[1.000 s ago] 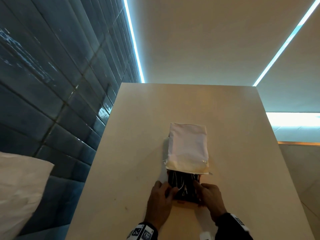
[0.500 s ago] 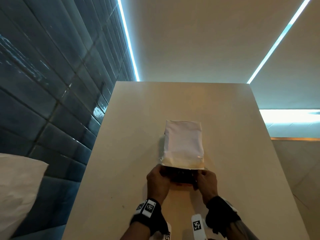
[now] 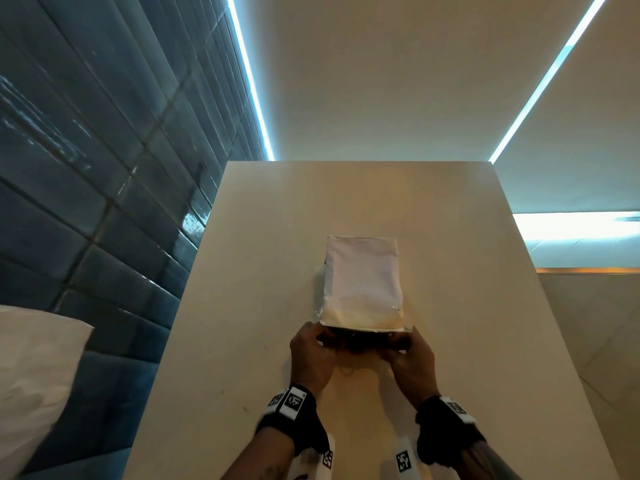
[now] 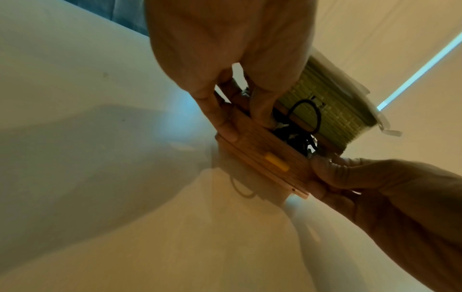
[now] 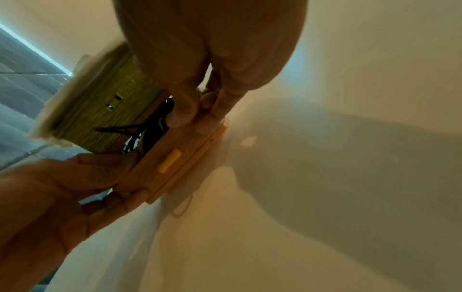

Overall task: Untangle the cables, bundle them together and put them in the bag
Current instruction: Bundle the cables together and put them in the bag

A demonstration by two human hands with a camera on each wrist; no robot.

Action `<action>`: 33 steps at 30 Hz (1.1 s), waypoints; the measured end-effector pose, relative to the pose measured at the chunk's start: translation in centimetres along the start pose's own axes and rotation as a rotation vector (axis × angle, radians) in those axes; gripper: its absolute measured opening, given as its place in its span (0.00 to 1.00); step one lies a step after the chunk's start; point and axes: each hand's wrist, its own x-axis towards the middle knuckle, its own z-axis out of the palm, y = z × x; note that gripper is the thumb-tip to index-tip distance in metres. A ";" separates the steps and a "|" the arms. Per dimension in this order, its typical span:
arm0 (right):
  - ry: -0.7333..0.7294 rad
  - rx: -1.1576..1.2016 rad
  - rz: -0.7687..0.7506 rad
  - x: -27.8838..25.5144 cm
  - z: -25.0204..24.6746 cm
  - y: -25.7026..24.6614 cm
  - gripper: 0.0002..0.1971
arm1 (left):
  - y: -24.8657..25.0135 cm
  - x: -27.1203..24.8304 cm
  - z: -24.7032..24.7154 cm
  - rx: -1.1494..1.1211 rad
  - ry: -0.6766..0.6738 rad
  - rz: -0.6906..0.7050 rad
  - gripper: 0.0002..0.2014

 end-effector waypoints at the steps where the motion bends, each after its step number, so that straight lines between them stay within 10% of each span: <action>1: 0.012 -0.016 0.003 0.3 0.0 -0.2 0.16 | 0.0 0.1 0.1 -0.005 0.015 -0.011 0.09; 15: -0.070 0.018 0.010 0.6 -1.1 -0.7 0.23 | 0.6 -0.3 -1.3 -0.158 -0.135 -0.102 0.20; 18: 0.079 -0.071 -0.164 -1.2 -0.9 -0.8 0.15 | 0.0 -0.4 -0.6 -0.085 -0.003 -0.033 0.11; 24: -0.123 -0.252 -0.571 -1.5 0.3 0.2 0.12 | -0.7 -1.1 0.0 0.033 0.095 0.134 0.07; 33: 0.084 -0.211 -0.229 0.0 1.7 1.0 0.09 | -1.8 -0.9 -0.8 0.106 -0.118 0.259 0.09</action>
